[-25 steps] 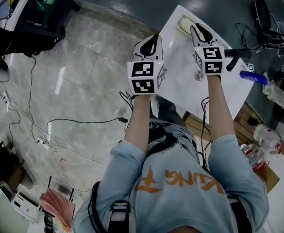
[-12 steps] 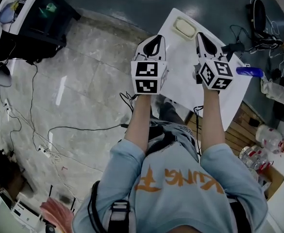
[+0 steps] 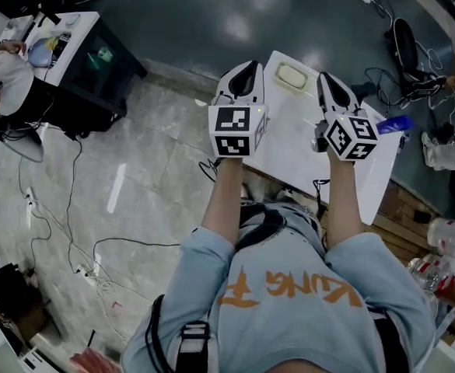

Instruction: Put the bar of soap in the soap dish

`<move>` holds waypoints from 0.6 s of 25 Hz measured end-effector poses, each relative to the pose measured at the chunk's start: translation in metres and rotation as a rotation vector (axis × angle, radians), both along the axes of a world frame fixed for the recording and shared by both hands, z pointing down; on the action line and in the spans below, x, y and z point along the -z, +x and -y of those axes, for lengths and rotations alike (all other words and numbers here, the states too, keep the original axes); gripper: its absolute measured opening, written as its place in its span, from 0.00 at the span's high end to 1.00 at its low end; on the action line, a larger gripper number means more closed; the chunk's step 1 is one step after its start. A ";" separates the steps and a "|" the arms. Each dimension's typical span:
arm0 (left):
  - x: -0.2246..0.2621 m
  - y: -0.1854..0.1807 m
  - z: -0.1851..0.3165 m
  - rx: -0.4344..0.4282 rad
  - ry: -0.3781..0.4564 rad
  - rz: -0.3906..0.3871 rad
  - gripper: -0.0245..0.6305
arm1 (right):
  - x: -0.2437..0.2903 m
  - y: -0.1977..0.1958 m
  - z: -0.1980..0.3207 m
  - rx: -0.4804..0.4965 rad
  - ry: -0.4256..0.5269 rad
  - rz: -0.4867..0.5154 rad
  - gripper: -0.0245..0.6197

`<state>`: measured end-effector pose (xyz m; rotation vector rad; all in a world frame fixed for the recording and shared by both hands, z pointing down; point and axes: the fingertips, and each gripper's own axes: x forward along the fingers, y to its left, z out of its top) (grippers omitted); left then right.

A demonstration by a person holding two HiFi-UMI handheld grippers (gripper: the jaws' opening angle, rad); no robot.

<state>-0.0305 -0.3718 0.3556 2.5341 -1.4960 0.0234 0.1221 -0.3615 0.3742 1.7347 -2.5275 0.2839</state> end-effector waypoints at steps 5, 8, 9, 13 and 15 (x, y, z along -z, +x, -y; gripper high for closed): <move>0.047 0.013 -0.003 -0.035 0.138 0.063 0.93 | 0.043 0.017 0.005 -0.095 0.113 0.020 0.92; 0.060 0.013 0.000 -0.033 0.162 0.058 0.93 | 0.056 0.017 0.007 -0.099 0.142 0.020 0.92; 0.063 0.012 0.001 -0.029 0.165 0.052 0.93 | 0.058 0.017 0.007 -0.093 0.145 0.019 0.92; 0.066 0.013 0.003 -0.023 0.167 0.055 0.93 | 0.059 0.018 0.008 -0.079 0.147 0.010 0.92; 0.063 0.010 0.004 -0.017 0.158 0.059 0.93 | 0.058 0.015 0.010 -0.074 0.144 0.011 0.92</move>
